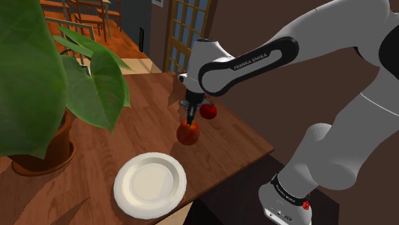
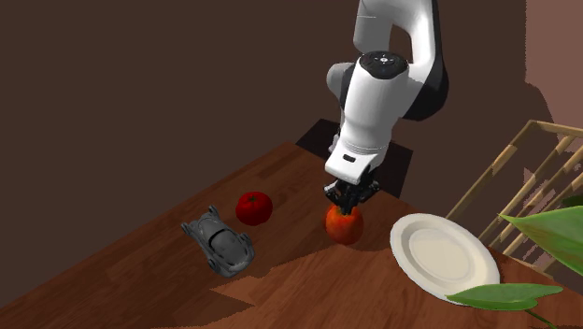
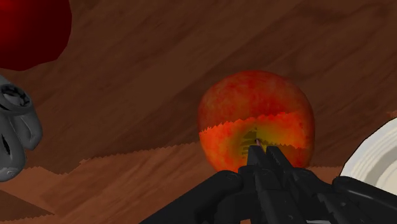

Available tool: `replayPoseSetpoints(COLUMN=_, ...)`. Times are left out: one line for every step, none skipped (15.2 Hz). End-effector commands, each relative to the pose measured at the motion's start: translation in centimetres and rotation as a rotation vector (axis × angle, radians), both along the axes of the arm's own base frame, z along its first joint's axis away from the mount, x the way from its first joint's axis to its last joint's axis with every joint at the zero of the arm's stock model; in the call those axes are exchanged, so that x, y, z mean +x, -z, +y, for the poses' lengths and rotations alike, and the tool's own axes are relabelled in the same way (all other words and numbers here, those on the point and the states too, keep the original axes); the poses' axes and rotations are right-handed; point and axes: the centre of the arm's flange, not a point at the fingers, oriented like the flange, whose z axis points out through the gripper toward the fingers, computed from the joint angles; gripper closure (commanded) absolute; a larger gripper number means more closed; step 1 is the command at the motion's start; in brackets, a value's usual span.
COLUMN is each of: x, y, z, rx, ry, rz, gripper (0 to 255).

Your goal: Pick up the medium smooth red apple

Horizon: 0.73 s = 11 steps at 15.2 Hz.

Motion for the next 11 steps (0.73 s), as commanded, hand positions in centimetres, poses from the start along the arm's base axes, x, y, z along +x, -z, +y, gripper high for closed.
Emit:
replayPoseSetpoints(x=0.0, y=-1.0, z=0.0, rx=0.000, ry=0.000, rz=0.000, gripper=255)
replayPoseSetpoints(x=0.0, y=-1.5, z=0.0, rx=0.000, ry=0.000, rz=0.000, gripper=255)
replayPoseSetpoints(x=0.0, y=-2.1, z=0.0, rx=0.000, ry=0.000, rz=0.000, gripper=255)
replayPoseSetpoints(x=0.0, y=-2.6, z=0.0, rx=0.000, ry=0.000, rz=0.000, gripper=255)
replayPoseSetpoints(x=0.0, y=-3.1, z=0.0, rx=0.000, ry=0.000, rz=0.000, gripper=255)
replayPoseSetpoints(x=0.0, y=-3.6, z=0.0, rx=0.000, ry=0.000, rz=0.000, gripper=255)
replayPoseSetpoints(x=0.0, y=-4.2, z=0.0, rx=0.000, ry=0.000, rz=0.000, gripper=255)
replayPoseSetpoints(x=0.0, y=-4.7, z=0.0, rx=0.000, ry=0.000, rz=0.000, gripper=255)
replayPoseSetpoints(x=0.0, y=-5.2, z=0.0, rx=0.000, ry=0.000, rz=0.000, gripper=255)
replayPoseSetpoints(x=0.0, y=-5.8, z=0.0, rx=0.000, ry=0.000, rz=0.000, gripper=255)
replayPoseSetpoints(x=0.0, y=-6.3, z=0.0, rx=0.000, ry=0.000, rz=0.000, gripper=255)
